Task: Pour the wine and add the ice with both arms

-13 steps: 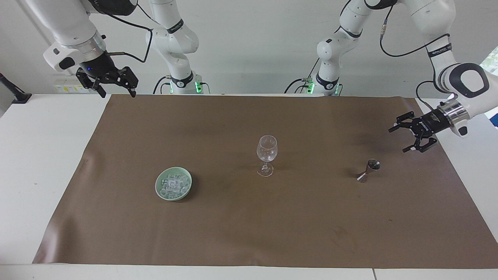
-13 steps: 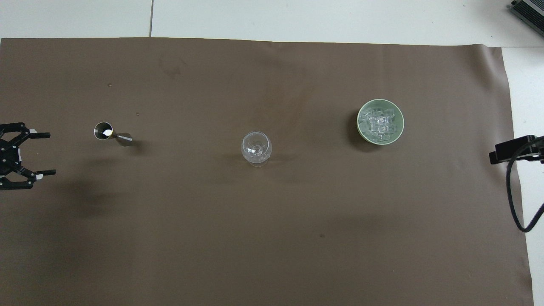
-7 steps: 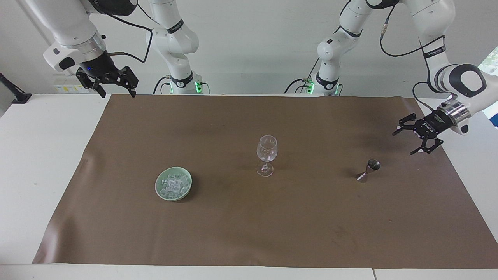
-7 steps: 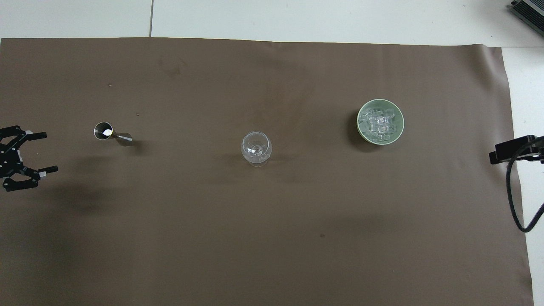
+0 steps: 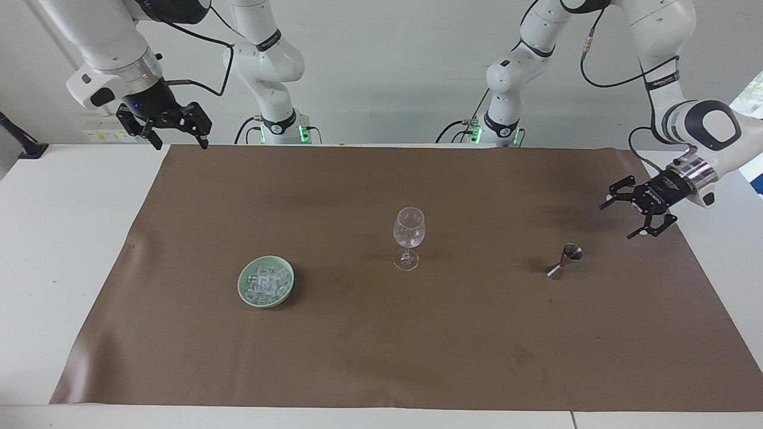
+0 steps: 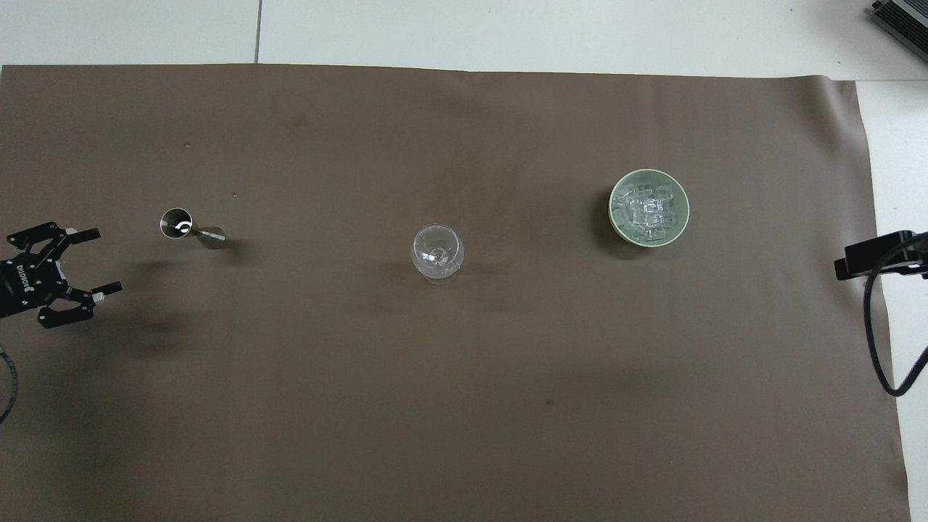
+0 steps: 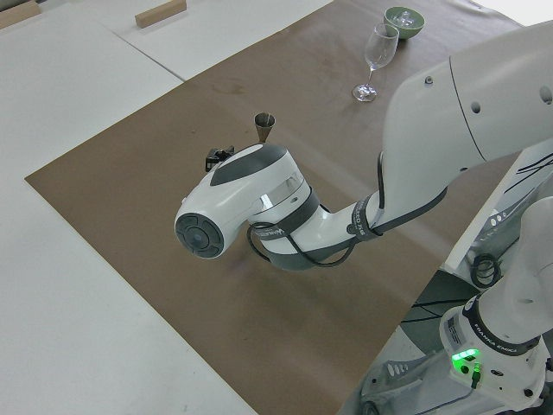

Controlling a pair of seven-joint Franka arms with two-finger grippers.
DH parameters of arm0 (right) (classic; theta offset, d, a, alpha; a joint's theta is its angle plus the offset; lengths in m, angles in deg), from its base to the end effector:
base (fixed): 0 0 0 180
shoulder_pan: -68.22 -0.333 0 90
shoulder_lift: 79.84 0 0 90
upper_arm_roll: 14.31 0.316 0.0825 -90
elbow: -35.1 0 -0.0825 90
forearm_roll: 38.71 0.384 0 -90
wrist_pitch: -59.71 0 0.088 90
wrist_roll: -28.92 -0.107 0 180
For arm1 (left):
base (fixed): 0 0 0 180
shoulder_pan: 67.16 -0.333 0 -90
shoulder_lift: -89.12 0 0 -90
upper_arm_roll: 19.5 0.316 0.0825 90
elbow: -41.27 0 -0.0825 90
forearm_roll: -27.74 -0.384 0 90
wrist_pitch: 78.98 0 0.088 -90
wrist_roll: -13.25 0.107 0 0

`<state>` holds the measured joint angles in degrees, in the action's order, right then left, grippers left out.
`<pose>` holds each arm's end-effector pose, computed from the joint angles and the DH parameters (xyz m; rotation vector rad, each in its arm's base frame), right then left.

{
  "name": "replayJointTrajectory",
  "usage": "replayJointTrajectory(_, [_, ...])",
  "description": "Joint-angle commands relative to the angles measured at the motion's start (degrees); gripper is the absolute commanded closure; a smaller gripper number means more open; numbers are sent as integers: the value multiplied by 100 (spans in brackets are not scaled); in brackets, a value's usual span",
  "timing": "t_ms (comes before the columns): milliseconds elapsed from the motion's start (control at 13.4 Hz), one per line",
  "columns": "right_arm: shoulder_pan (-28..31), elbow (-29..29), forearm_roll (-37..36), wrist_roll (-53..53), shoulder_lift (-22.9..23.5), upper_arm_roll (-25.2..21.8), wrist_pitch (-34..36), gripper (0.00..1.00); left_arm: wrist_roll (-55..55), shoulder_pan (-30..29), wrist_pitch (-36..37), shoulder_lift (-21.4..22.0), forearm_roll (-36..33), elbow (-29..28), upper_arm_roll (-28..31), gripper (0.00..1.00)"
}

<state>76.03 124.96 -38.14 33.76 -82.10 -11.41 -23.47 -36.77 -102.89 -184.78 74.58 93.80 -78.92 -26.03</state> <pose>0.5279 -0.0436 0.6370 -3.1249 0.0008 0.1192 0.5136 0.2057 0.3066 1.1094 1.7989 -0.7352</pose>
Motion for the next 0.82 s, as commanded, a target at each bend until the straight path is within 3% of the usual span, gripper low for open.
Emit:
replayJointTrajectory(0, [36, 23, 22, 69, -55, 18, 30, 0, 361, 12, 87, -172, 372, -39, -41, 0])
replayJointTrajectory(746, [36, 23, 22, 69, -64, 18, 39, 0, 1214, 838, -572, -691, 1673, -163, -41, 0])
